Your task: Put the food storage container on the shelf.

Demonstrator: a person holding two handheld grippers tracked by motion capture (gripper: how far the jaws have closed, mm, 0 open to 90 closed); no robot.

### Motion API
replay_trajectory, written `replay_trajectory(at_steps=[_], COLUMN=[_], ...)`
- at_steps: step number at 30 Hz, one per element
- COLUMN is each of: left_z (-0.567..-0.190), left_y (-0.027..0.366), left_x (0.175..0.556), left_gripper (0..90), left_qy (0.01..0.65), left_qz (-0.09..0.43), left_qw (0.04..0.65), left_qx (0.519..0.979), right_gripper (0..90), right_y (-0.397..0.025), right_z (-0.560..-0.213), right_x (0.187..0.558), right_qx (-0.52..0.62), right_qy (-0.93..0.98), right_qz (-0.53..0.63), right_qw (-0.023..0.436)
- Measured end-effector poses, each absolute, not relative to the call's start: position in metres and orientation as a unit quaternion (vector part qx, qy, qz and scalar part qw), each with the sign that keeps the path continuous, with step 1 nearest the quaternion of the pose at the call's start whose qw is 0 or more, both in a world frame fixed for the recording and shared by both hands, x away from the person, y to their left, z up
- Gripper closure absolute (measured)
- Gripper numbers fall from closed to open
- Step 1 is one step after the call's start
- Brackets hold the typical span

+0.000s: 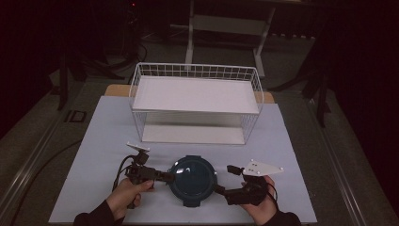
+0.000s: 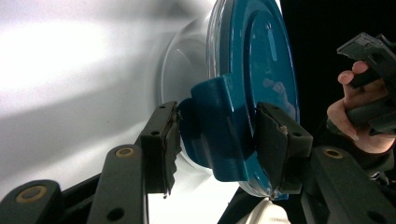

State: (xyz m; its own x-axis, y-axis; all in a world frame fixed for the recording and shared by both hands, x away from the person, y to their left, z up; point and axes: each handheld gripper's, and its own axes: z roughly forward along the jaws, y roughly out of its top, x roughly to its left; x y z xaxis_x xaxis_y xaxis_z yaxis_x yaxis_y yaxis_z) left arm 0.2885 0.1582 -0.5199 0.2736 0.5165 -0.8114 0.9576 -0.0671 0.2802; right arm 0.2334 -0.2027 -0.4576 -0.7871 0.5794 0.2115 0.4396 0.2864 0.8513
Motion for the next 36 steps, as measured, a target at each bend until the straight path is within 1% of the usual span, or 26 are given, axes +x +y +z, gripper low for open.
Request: replay_trajectory(at_steps=[5, 7, 9, 10, 11, 12, 13, 14, 15, 16, 18, 19, 20, 21, 23, 26, 29, 36], left_z=[-0.520, -0.519, -0.517, -0.517, -0.515, -0.513, -0.513, -0.512, -0.511, -0.511, -0.511, -0.510, -0.509, -0.508, -0.507, -0.507, -0.508, -0.507], left_y=[0.159, 0.159, 0.159, 0.159, 0.159, 0.158, 0.158, 0.158, 0.158, 0.158, 0.159, 0.159, 0.159, 0.159, 0.159, 0.160, 0.161, 0.162], left_x=[0.289, 0.288, 0.286, 0.286, 0.283, 0.280, 0.280, 0.279, 0.276, 0.276, 0.273, 0.272, 0.271, 0.269, 0.267, 0.265, 0.263, 0.257], left_gripper=[51.5, 51.7, 52.0, 52.4, 52.4, 53.9, 54.1, 54.1, 54.6, 54.8, 54.9, 55.1, 55.1, 55.3, 55.7, 56.1, 56.3, 56.7], left_qy=[0.527, 0.522, 0.518, 0.518, 0.515, 0.509, 0.509, 0.508, 0.504, 0.504, 0.501, 0.499, 0.497, 0.493, 0.487, 0.481, 0.480, 0.476], left_qz=[-0.264, -0.260, -0.253, -0.253, -0.250, -0.240, -0.240, -0.238, -0.233, -0.233, -0.229, -0.226, -0.224, -0.221, -0.216, -0.212, -0.212, -0.204], left_qw=[0.417, 0.419, 0.421, 0.421, 0.426, 0.430, 0.430, 0.431, 0.434, 0.434, 0.435, 0.436, 0.436, 0.436, 0.438, 0.441, 0.444, 0.449], left_qx=[0.692, 0.696, 0.701, 0.701, 0.701, 0.706, 0.706, 0.707, 0.710, 0.710, 0.712, 0.714, 0.716, 0.720, 0.724, 0.728, 0.726, 0.729], right_gripper=[15.2, 15.7, 15.7, 15.7, 17.9, 19.6, 21.1, 21.1, 21.8, 21.8, 23.1, 25.2, 25.2, 25.5, 30.3, 33.0, 37.8, 50.5], right_y=[-0.206, -0.207, -0.209, -0.209, -0.210, -0.212, -0.212, -0.212, -0.211, -0.211, -0.212, -0.213, -0.213, -0.214, -0.216, -0.216, -0.214, -0.210], right_z=[-0.460, -0.461, -0.463, -0.463, -0.464, -0.469, -0.471, -0.471, -0.475, -0.475, -0.479, -0.483, -0.483, -0.485, -0.489, -0.494, -0.499, -0.505], right_x=[0.235, 0.237, 0.240, 0.240, 0.242, 0.246, 0.248, 0.248, 0.250, 0.250, 0.252, 0.255, 0.255, 0.256, 0.258, 0.260, 0.260, 0.260], right_qx=[0.332, 0.341, 0.352, 0.352, 0.363, 0.384, 0.389, 0.389, 0.401, 0.401, 0.411, 0.422, 0.422, 0.427, 0.430, 0.438, 0.440, 0.440], right_qy=[0.796, 0.794, 0.790, 0.790, 0.786, 0.777, 0.776, 0.776, 0.774, 0.774, 0.770, 0.762, 0.762, 0.757, 0.752, 0.746, 0.744, 0.743], right_qz=[0.502, 0.502, 0.501, 0.501, 0.500, 0.498, 0.495, 0.495, 0.488, 0.488, 0.484, 0.485, 0.485, 0.486, 0.488, 0.484, 0.479, 0.473], right_qw=[0.059, 0.051, 0.032, 0.032, 0.022, -0.009, -0.020, -0.020, -0.038, -0.038, -0.058, -0.078, -0.078, -0.087, -0.106, -0.128, -0.150, -0.177])
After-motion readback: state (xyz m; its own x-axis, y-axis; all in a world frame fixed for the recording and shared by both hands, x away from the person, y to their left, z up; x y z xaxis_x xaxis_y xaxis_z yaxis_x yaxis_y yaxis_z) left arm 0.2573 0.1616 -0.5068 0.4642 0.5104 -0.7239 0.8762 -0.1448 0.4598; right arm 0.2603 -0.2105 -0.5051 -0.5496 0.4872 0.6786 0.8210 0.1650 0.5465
